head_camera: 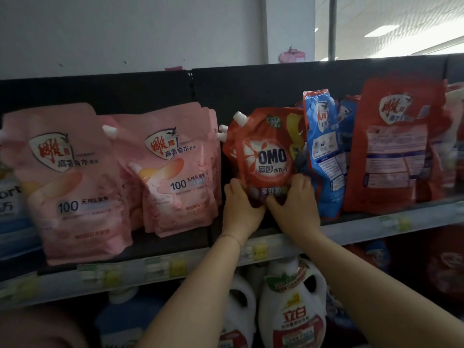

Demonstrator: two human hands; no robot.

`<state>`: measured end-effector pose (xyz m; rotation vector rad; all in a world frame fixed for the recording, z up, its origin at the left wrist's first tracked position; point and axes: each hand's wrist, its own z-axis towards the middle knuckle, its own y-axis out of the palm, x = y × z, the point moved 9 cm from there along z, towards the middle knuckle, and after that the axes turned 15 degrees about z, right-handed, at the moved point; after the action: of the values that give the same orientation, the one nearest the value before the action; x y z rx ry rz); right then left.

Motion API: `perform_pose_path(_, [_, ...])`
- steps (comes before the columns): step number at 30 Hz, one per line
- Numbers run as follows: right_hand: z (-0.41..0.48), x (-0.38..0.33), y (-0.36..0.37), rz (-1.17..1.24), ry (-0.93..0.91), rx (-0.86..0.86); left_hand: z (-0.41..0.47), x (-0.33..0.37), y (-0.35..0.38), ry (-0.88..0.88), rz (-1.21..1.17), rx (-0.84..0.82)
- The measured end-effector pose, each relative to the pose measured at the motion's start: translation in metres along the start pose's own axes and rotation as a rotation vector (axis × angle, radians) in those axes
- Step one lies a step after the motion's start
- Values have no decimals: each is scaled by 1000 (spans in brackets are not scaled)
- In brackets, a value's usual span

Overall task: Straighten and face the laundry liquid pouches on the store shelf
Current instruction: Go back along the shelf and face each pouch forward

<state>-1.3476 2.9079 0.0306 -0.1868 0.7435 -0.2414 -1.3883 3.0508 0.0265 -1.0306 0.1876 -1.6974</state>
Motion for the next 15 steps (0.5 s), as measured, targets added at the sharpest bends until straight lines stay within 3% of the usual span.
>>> perform_pose_path(7, [1,-2,5,-112,-57,-41,3,-19,20,-123,-149,-224])
perform_pose_path(15, [0,-4,14,-104,-145,-123,10,-25,26,-110,23,-203])
